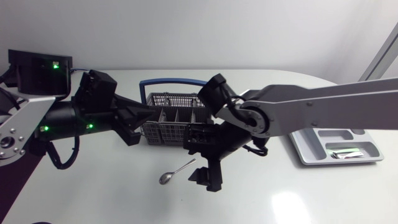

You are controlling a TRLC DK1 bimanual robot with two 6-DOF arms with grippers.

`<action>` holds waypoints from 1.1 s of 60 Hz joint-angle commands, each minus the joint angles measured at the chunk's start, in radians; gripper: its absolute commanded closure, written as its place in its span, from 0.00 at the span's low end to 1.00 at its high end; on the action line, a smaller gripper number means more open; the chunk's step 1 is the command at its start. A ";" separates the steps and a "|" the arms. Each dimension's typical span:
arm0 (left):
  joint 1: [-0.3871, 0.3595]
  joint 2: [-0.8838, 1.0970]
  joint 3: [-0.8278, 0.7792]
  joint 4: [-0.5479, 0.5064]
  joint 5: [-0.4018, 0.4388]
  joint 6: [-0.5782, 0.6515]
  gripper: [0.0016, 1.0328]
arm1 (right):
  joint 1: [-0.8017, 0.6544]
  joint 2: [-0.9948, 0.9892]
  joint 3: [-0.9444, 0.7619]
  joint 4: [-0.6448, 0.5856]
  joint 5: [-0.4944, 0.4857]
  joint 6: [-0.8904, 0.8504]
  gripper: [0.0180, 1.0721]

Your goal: Unload the cutlery basket into the drawer organizer.

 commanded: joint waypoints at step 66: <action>0.273 -0.184 -0.329 0.061 0.071 0.312 0.55 | 0.081 0.566 0.563 -0.359 0.098 -0.405 0.52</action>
